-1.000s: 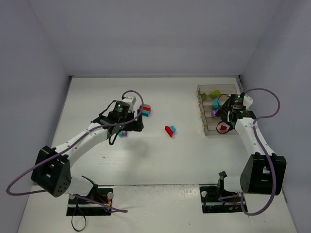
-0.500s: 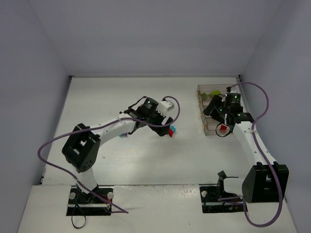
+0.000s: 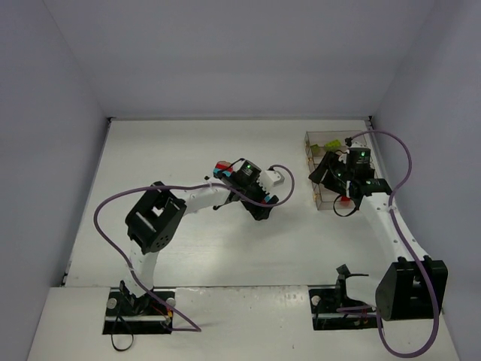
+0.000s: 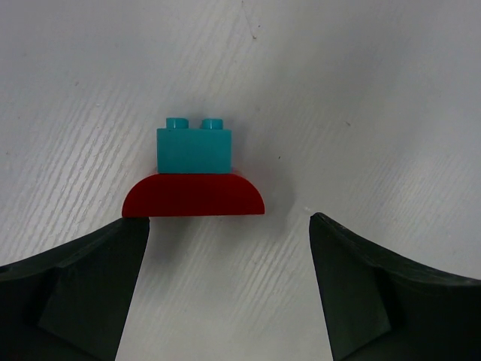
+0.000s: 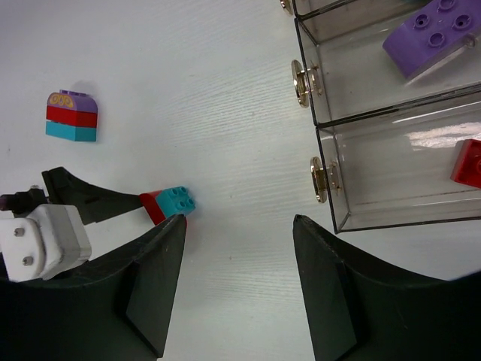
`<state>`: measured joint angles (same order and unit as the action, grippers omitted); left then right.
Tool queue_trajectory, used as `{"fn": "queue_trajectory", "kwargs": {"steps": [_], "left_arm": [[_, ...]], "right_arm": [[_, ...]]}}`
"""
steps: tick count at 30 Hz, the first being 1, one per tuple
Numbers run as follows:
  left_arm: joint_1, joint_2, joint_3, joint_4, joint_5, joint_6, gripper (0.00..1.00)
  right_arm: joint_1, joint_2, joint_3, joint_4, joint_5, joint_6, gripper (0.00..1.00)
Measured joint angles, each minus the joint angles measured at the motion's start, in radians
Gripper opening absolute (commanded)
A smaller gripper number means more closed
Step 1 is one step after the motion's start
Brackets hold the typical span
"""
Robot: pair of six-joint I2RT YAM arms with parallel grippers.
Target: Sort the legos into containers by color
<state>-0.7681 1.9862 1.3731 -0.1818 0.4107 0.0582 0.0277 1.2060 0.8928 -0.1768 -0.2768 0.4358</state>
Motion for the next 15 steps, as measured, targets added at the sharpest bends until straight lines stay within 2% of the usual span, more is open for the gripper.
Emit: {"fn": "queue_trajectory", "kwargs": {"steps": [15], "left_arm": [[-0.016,0.047,-0.005,0.142,-0.158,-0.009,0.81]], "right_arm": [[0.0,0.0,-0.026,0.003,-0.027,-0.014,0.56]]}}
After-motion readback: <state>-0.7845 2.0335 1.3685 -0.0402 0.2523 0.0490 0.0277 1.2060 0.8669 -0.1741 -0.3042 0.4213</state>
